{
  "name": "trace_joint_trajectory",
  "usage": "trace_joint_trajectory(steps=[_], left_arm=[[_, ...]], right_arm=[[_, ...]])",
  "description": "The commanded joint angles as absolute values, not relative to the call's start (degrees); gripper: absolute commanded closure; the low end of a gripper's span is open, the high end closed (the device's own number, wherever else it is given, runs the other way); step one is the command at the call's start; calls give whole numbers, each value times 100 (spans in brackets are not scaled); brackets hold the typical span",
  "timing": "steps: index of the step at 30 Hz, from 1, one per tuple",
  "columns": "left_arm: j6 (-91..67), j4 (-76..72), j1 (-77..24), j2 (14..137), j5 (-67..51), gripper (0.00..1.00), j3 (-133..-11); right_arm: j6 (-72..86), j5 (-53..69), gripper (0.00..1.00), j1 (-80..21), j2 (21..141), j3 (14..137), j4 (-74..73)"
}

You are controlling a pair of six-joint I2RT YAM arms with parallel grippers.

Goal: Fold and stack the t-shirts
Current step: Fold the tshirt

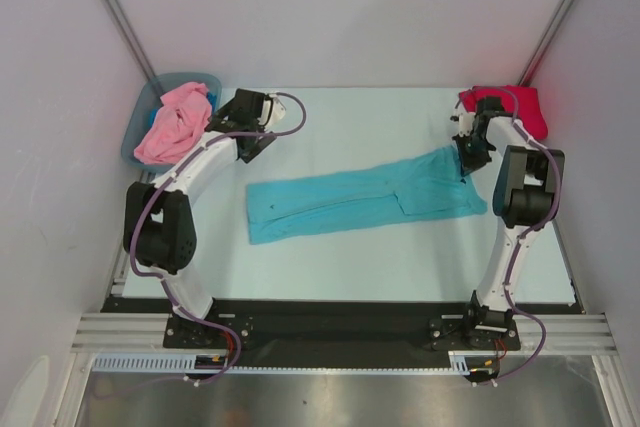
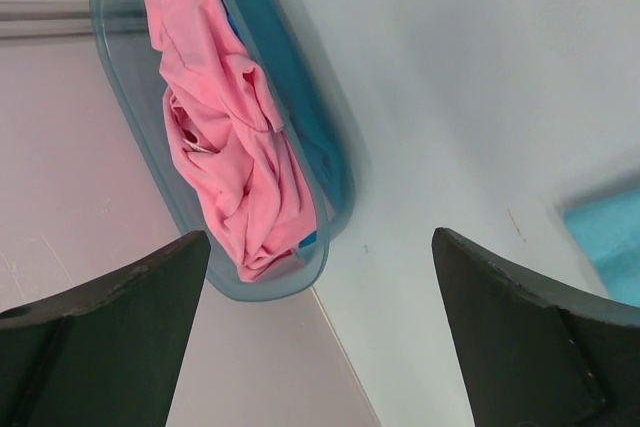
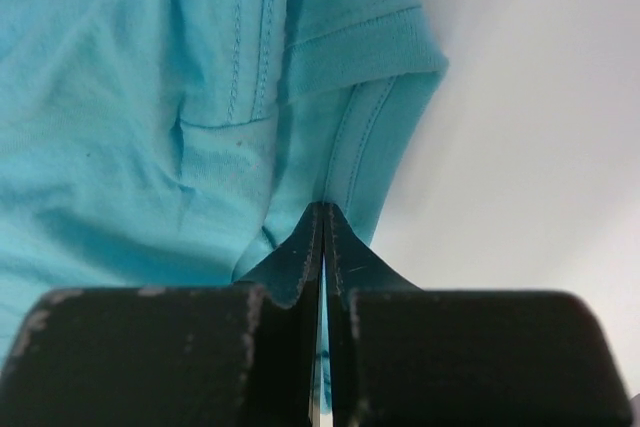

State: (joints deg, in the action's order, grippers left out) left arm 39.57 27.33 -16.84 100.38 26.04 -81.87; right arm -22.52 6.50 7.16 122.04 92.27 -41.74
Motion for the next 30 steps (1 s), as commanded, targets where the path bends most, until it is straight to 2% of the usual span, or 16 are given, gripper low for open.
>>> trace_joint_trajectory(steps=[1, 11, 21, 30], left_arm=[[4227, 2566, -1670, 9730, 2900, 0, -8104], [4350, 2522, -1626, 9598, 3050, 0, -7814], [4324, 2628, -1626, 9633, 3059, 0, -7945], [4561, 2672, -1626, 9501, 3138, 0, -7884]], right_arm=[[-2391, 563, 100, 607, 12946, 9500, -3340], [-2751, 369, 100, 106, 13772, 10528, -3542], [-3005, 255, 100, -219, 14642, 12337, -4201], [-3840, 0, 100, -703, 15064, 12901, -4051]])
